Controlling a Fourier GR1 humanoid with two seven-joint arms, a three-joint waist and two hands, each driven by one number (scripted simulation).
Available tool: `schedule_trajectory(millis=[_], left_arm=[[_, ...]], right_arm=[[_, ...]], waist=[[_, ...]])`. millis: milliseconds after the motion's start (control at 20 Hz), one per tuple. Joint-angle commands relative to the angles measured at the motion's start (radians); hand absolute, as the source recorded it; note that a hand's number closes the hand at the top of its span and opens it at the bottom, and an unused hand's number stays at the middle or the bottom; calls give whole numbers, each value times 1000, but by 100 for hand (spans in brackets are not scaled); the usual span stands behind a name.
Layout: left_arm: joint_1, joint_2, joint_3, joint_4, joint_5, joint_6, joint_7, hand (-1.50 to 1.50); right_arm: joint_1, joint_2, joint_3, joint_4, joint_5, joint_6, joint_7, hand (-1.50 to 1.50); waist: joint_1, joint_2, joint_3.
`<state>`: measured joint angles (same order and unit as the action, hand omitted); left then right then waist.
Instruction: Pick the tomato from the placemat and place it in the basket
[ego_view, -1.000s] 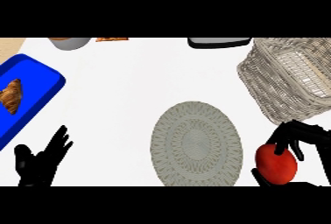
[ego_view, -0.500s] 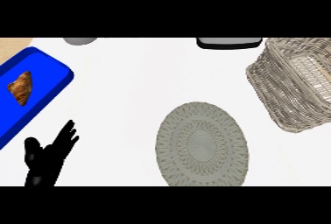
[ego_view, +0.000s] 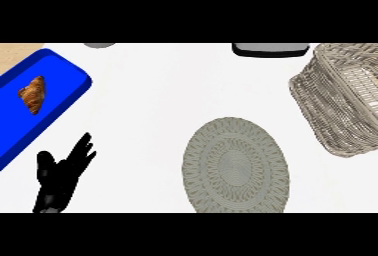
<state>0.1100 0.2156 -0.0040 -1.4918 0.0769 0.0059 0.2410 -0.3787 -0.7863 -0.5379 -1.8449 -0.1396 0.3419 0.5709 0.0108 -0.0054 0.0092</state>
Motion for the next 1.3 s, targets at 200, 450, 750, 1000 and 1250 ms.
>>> schedule_trajectory(millis=[200, 450, 750, 1000, 1250], left_arm=[[11, 18, 13, 56, 16, -42, 47, 0], [1, -33, -25, 58, -29, 10, 66, 0], [-8, -10, 1, 69, -19, -12, 70, 0], [-16, -25, 2, 84, -23, -13, 37, 0], [12, -15, -6, 35, -41, -6, 62, 0]], right_arm=[[-127, -65, 68, 343, 109, 27, -204, 150], [-147, 3, 117, 496, 166, -15, -323, 150], [-213, 45, 93, 711, 125, -19, -394, 150], [-257, 18, 99, 907, 181, -20, -558, 150], [-227, -10, 123, 937, 328, -200, -556, 150]], waist=[[14, 12, -9], [11, 13, -8], [8, 13, -8], [17, 17, -8], [19, 17, -8]])
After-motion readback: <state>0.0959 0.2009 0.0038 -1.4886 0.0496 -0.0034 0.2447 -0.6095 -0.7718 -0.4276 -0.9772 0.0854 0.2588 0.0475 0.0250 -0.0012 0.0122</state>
